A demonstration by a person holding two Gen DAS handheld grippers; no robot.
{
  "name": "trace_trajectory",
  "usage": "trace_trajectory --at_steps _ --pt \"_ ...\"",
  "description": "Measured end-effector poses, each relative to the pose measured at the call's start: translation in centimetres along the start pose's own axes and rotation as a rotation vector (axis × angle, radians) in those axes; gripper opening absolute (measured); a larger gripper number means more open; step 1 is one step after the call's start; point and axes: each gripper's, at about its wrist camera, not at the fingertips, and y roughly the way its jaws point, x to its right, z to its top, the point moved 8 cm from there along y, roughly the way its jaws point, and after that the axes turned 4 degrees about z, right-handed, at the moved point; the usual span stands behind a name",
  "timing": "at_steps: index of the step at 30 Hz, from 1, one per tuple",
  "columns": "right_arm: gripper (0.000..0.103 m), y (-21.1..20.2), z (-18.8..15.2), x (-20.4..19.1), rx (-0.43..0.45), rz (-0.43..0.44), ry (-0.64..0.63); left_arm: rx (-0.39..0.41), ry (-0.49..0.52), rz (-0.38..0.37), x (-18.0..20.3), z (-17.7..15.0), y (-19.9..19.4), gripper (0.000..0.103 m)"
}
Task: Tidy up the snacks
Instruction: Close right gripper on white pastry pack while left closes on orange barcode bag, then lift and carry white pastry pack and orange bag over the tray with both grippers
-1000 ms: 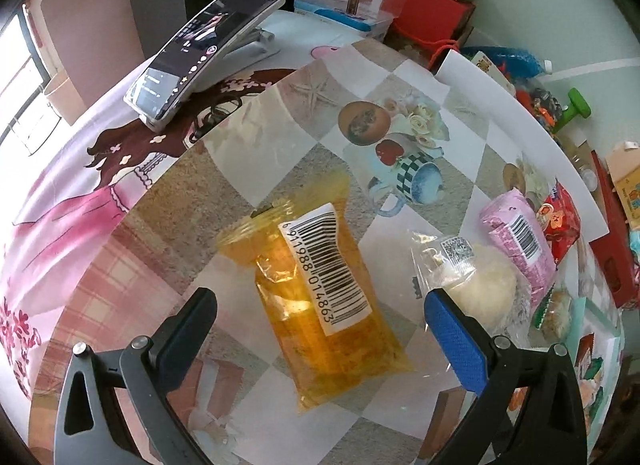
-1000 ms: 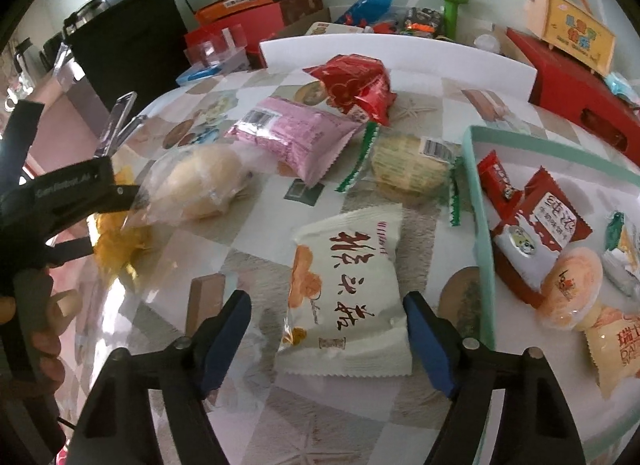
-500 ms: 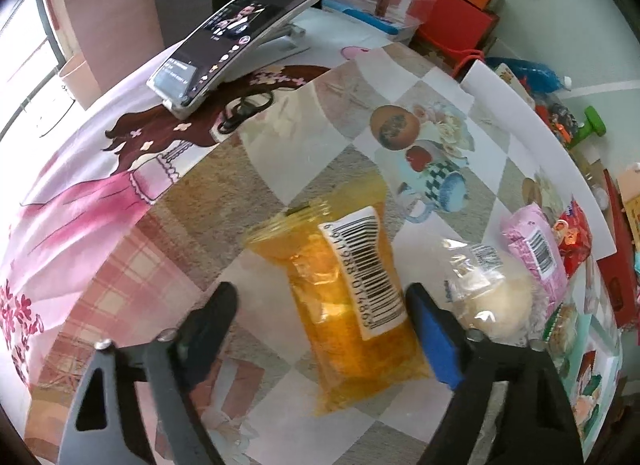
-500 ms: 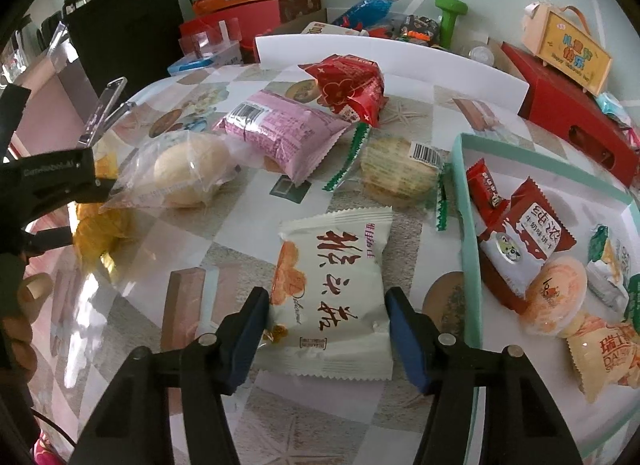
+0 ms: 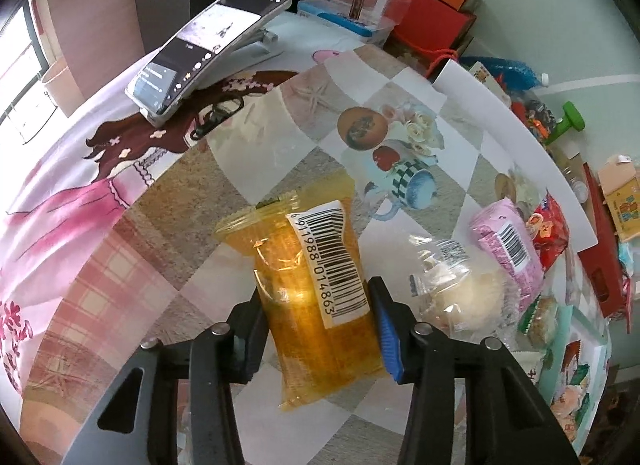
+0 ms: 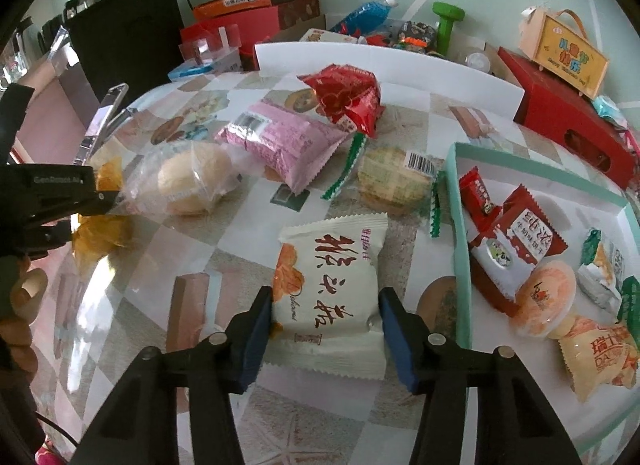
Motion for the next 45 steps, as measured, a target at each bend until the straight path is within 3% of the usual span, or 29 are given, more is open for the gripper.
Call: trace_trajectory --at_steps 11,26,45 --pt "0.055 -3.9 1.9 0.1 0.118 0.003 0.015 0.070 0.026 -0.065 1.6 0.9 -3.6 0.046" --pt "0.055 -6.2 2.6 1.5 0.171 -0.018 0.047 0.165 0.096 -0.156 5.2 1.2 -8.2 0.046" --pt "0.055 -8.3 2.5 8.8 0.202 -0.099 0.206 0.141 0.290 -0.281 13.7 -2.9 -10.0 0.046"
